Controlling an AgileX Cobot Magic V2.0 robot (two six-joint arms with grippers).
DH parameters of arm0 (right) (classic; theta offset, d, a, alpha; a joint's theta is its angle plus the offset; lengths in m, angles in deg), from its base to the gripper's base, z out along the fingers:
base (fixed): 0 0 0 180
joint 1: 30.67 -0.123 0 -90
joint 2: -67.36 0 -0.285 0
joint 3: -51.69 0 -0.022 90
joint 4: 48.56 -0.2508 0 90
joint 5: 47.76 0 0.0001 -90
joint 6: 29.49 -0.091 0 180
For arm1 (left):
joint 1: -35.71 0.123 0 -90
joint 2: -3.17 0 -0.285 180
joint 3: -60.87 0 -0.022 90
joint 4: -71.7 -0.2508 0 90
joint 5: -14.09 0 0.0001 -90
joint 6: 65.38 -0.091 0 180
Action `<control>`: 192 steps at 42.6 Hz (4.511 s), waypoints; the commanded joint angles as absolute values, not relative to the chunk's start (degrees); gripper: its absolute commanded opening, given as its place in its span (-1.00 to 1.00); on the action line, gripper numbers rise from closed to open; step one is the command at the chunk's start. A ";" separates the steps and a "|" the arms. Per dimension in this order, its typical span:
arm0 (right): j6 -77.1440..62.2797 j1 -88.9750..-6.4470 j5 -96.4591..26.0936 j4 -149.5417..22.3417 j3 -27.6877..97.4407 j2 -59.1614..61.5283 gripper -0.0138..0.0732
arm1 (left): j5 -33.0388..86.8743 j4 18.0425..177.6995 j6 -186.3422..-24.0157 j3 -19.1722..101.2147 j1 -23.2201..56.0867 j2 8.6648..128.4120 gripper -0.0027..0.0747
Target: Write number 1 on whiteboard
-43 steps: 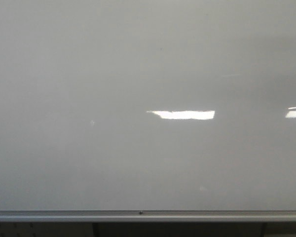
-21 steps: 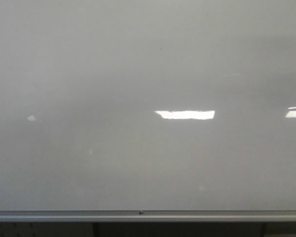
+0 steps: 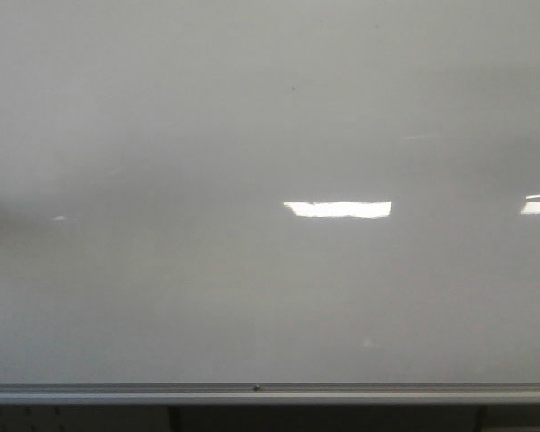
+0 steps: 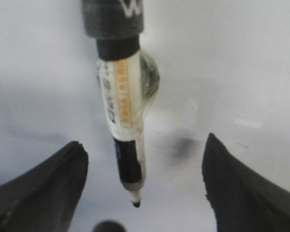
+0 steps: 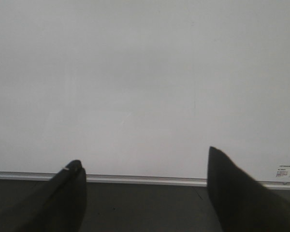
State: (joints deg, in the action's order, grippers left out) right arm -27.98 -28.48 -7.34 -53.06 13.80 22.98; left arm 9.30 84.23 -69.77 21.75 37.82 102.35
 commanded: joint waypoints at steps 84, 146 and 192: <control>19.19 -44.68 13.49 -86.71 37.55 -2.18 0.55 | 73.23 90.19 -112.80 53.31 1.47 84.89 -0.98; 22.72 -70.26 7.58 -76.80 49.09 -14.64 0.14 | 71.74 89.15 -113.23 53.31 -7.35 84.99 -0.98; 17.53 -70.26 8.34 -72.96 49.21 -14.50 -0.77 | 71.45 88.62 -112.62 53.31 -6.39 84.42 0.63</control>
State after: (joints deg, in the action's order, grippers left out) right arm 20.21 -70.34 9.66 -74.52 47.23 -16.14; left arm 73.55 87.62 -113.57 51.37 -6.83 86.53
